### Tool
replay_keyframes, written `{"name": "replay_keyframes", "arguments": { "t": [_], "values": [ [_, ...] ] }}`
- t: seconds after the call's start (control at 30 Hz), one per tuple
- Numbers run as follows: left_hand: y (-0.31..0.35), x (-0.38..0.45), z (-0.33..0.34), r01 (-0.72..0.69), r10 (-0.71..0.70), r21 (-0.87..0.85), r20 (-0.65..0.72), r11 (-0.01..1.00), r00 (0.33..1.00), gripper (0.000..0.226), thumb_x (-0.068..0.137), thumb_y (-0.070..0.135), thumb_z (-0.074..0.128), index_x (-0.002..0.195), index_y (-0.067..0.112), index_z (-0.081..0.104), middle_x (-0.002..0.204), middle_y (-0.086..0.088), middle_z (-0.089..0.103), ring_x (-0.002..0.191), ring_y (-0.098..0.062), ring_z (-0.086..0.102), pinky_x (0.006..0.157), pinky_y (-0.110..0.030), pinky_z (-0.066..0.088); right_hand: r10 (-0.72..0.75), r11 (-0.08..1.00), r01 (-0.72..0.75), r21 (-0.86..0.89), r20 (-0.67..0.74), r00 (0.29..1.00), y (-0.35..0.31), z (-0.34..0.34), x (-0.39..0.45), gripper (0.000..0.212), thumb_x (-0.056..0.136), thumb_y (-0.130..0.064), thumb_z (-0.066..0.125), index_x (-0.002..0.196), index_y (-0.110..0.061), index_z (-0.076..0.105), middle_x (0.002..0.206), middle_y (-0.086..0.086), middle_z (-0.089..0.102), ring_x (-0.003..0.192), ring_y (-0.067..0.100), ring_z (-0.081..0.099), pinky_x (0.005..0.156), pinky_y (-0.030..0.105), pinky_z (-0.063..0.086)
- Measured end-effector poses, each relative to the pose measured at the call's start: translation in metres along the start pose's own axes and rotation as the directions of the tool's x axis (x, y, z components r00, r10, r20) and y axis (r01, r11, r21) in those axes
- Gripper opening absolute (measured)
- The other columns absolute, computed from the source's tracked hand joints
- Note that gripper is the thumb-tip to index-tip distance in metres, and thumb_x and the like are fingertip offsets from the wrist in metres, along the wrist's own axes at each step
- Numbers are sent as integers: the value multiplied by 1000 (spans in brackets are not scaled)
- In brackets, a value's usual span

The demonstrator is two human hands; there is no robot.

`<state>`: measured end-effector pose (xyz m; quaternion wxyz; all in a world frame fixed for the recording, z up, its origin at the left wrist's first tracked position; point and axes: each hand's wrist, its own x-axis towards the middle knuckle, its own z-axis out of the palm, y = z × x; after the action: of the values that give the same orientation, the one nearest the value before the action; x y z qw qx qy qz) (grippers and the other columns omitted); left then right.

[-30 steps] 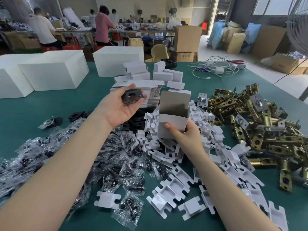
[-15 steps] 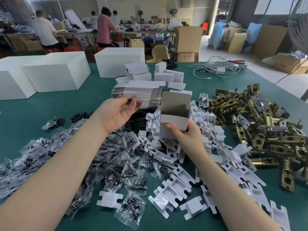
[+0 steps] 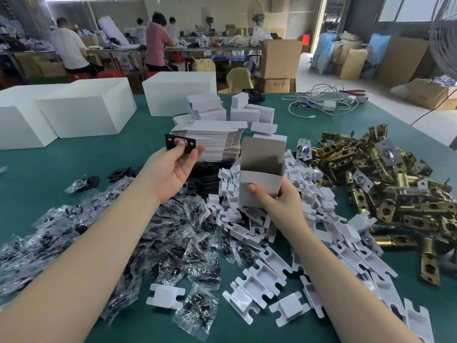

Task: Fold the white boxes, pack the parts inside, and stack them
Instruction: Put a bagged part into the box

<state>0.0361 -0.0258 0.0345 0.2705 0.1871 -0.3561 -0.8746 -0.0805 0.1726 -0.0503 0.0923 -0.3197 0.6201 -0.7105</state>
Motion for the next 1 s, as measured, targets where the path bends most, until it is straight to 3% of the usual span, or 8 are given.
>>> {"name": "replay_keyframes", "arguments": {
  "t": [0.13,0.23,0.3,0.37,0.47,0.57,0.8,1.0],
  "values": [
    [0,-12,9,-240,245,342,29,908,969,10,93,22,63,101,16,61,102,-4,73,90,-17,74,71,-24,59,1,1000,-1,14,2,1000,-1,0,0,27,77,-33,78,99,-36,63,93,-29,70,88,-5,66,62,15,54],
    [7,-28,28,-457,399,493,227,740,889,22,79,31,71,100,25,67,99,3,75,99,-18,72,78,-26,58,14,999,-14,44,13,1000,1,0,0,28,81,-23,78,101,-34,63,93,-25,71,87,-2,68,60,17,55],
    [12,-40,46,-636,429,605,471,479,771,18,82,28,73,99,33,72,93,10,76,91,-10,71,79,-22,56,31,997,-33,77,26,999,2,0,-1,28,82,-21,78,103,-32,63,94,-22,72,86,0,69,58,20,56],
    [11,-47,66,-732,281,675,687,94,670,23,89,19,71,104,36,72,92,16,75,85,-2,68,79,-17,54,36,996,-38,82,30,999,2,0,-1,28,82,-20,78,103,-33,63,95,-22,72,86,0,69,59,20,57],
    [1,-51,89,-706,89,666,740,-240,667,24,89,18,71,109,30,75,95,14,74,86,-1,66,84,-25,53,21,999,-22,35,19,1000,1,0,-1,29,82,-20,77,102,-36,63,94,-23,71,87,-1,68,59,20,56],
    [-4,-49,97,-643,96,704,694,-301,714,20,87,26,73,106,33,75,89,16,75,89,1,66,84,-32,53,5,1000,-5,-11,-3,1000,1,1,0,27,81,-22,78,99,-37,63,90,-18,71,87,-2,67,60,19,55],
    [-8,-32,102,-606,-71,650,653,-459,754,11,86,37,73,97,37,74,74,22,68,84,6,63,83,-18,42,7,999,-7,-32,7,1000,0,0,0,29,78,-29,79,100,-37,62,93,-24,70,89,1,67,70,28,60],
    [-2,-26,103,-599,-82,674,632,-432,770,13,84,44,73,78,51,64,78,28,69,86,15,60,84,-23,30,38,999,-38,-5,61,997,2,0,2,27,89,-31,70,109,-33,53,107,-5,63,87,-5,63,61,21,55]
  ]
}}
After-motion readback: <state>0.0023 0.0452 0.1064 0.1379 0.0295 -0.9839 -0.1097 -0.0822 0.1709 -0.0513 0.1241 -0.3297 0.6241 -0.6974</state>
